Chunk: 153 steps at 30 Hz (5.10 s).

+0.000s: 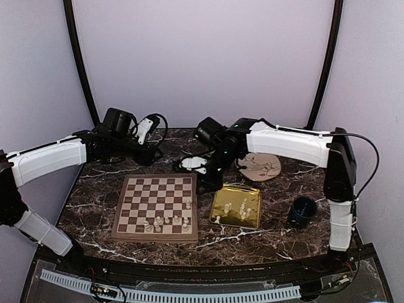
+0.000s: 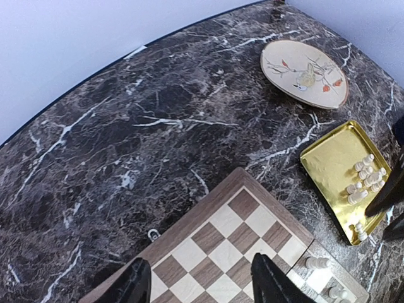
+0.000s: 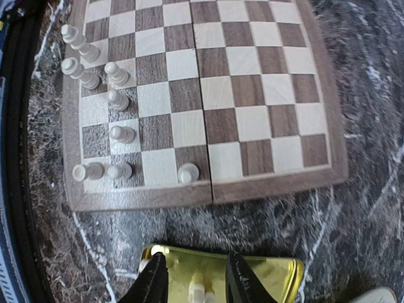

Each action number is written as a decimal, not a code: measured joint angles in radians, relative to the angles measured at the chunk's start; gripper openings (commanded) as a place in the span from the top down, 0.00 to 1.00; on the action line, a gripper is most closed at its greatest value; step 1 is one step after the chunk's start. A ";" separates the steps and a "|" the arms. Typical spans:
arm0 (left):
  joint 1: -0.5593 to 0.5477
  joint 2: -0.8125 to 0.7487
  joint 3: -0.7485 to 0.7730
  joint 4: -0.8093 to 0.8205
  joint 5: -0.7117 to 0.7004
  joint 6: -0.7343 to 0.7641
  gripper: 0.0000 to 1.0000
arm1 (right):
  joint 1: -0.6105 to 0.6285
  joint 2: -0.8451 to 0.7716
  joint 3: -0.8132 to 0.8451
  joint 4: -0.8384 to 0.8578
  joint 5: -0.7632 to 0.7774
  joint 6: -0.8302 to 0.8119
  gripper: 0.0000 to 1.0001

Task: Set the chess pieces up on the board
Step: Place the bishop on the chessboard, then pick up the bishop from the chessboard, then place the bishop on f1.

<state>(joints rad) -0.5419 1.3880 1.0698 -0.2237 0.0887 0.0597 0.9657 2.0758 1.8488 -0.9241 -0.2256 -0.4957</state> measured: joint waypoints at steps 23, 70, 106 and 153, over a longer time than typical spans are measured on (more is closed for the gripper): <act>-0.317 0.434 0.325 -0.425 0.024 0.086 0.47 | -0.357 -0.646 -0.879 0.555 -0.193 0.074 0.53; -0.354 0.245 0.305 -0.613 0.034 0.059 0.92 | -0.358 -0.589 -0.871 0.562 -0.227 0.058 0.53; -0.500 0.327 0.138 -0.638 -0.038 0.016 0.90 | -0.358 -0.542 -0.854 0.542 -0.238 0.048 0.53; -0.496 0.180 0.243 -0.520 -0.160 0.099 0.56 | -0.349 -0.441 -0.729 0.414 -0.204 0.006 0.55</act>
<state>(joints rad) -1.0382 1.5677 1.3125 -0.7441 -0.0711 0.1589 0.6170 1.6348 1.1194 -0.5098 -0.4297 -0.4892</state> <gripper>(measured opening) 0.401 0.466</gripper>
